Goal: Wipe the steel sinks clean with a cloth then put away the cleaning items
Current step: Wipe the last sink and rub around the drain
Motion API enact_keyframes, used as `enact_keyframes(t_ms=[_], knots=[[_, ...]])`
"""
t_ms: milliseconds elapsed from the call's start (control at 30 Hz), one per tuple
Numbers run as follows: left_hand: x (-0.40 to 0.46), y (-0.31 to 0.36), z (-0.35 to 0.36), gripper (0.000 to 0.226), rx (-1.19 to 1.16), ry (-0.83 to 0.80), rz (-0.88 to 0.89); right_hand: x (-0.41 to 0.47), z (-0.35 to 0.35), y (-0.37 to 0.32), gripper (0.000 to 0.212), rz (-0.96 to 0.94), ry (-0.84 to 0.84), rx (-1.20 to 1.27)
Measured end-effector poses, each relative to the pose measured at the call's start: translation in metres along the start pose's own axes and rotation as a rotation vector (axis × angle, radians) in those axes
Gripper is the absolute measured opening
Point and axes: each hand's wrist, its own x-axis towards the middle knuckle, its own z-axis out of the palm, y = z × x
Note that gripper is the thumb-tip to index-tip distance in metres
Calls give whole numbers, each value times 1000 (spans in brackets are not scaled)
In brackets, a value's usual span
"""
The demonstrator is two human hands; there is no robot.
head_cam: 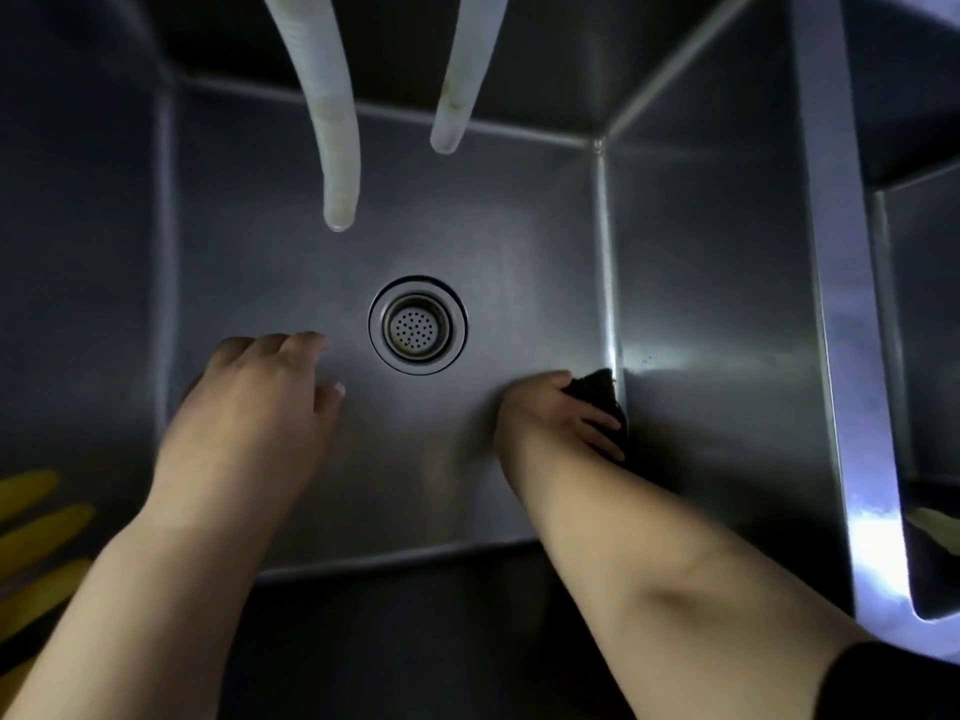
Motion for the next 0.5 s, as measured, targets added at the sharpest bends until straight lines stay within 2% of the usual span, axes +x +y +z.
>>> enact_keyframes(t_ms=[167,300,333,433,500], knots=[[0,2,3,45,14,2,11,4,19,-44,90,-26,109,45],[1,0,8,46,59,-30,-5,1,32,-54,83,-274,85,-6],[2,-2,9,45,69,-43,-17,1,33,-53,80,-408,75,-72],[2,-7,11,43,87,-63,-47,16,33,-45,68,-1060,-5,-352],[3,-9,12,43,93,-79,-68,27,28,-45,63,-1390,-57,-439]])
